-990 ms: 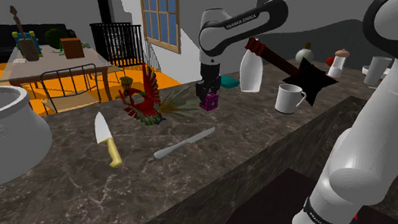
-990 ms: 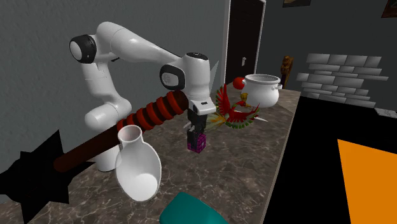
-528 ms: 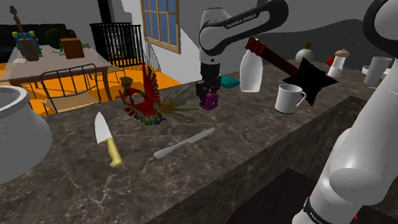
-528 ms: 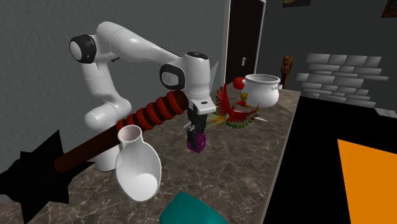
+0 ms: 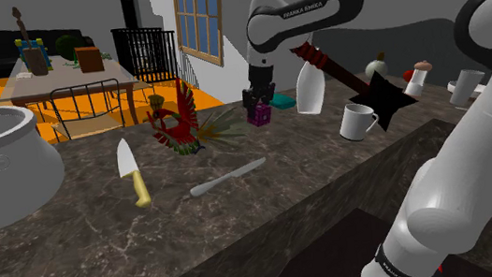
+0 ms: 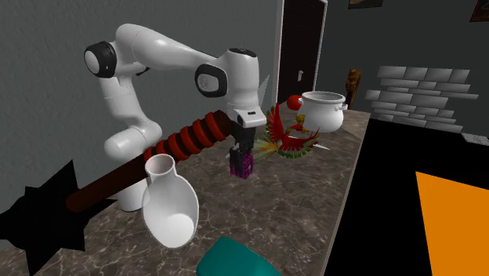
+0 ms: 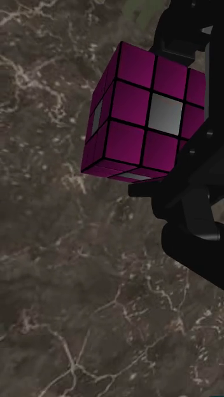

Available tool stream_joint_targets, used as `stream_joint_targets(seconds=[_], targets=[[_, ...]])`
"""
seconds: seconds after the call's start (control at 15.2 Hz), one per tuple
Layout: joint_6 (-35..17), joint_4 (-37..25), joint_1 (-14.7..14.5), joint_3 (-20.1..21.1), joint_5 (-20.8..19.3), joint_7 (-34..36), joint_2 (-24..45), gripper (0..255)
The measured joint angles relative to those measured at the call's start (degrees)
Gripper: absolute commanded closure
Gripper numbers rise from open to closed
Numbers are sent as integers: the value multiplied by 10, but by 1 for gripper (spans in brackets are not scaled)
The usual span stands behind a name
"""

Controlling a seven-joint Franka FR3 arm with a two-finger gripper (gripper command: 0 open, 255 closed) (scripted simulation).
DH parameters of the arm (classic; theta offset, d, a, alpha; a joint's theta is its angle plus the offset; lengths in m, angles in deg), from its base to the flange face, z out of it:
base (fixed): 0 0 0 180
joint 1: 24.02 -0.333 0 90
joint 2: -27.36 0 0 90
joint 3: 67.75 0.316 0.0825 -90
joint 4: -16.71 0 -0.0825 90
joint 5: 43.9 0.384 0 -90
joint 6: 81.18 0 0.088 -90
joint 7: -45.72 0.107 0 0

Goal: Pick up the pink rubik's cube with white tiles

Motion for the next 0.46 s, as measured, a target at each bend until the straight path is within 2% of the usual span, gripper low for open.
stream_joint_targets(seconds=[0.46], targets=[[52, -48, 0, 0, 0, 0, -3, 255]])
